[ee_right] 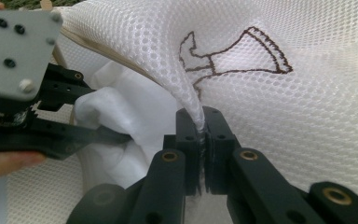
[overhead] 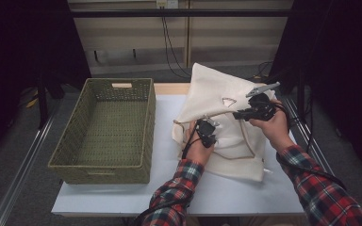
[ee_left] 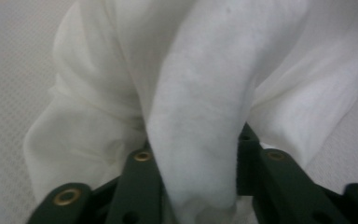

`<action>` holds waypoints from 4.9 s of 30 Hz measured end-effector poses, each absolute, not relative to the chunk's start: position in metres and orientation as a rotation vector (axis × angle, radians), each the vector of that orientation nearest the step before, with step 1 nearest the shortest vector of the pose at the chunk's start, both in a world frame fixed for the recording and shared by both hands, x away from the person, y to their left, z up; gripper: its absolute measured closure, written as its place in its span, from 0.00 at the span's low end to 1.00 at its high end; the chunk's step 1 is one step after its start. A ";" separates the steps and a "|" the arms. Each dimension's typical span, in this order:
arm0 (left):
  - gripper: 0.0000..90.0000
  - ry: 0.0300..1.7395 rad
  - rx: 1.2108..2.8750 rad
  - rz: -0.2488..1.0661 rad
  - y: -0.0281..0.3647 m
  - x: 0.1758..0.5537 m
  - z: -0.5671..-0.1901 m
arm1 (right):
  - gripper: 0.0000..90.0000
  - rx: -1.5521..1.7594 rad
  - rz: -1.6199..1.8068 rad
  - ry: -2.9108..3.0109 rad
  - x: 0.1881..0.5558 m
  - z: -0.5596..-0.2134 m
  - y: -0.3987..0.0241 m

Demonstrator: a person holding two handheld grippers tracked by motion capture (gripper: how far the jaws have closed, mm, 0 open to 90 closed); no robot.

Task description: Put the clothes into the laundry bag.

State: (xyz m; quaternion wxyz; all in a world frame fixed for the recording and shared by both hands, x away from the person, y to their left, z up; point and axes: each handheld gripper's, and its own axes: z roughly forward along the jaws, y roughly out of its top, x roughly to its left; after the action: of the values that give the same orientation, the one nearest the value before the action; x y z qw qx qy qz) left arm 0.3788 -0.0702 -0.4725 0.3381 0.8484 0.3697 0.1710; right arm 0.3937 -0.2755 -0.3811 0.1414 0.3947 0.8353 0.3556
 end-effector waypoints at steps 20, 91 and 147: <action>0.84 1.042 1.998 0.532 -0.053 0.418 -0.448 | 0.98 1.066 1.142 2.474 0.387 -0.374 -0.268; 0.88 0.921 2.089 0.340 -0.034 0.380 -0.446 | 0.97 1.128 1.021 2.426 0.413 -0.378 -0.262; 1.00 0.915 2.120 0.423 -0.063 0.405 -0.474 | 0.97 1.125 1.096 2.433 0.402 -0.380 -0.265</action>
State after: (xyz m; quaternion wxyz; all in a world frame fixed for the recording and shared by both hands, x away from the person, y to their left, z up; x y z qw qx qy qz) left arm 0.4046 -0.0631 -0.4742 0.3866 0.8329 0.3594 0.1663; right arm 0.4022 -0.2654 -0.3799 0.1226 0.3855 0.8338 0.3756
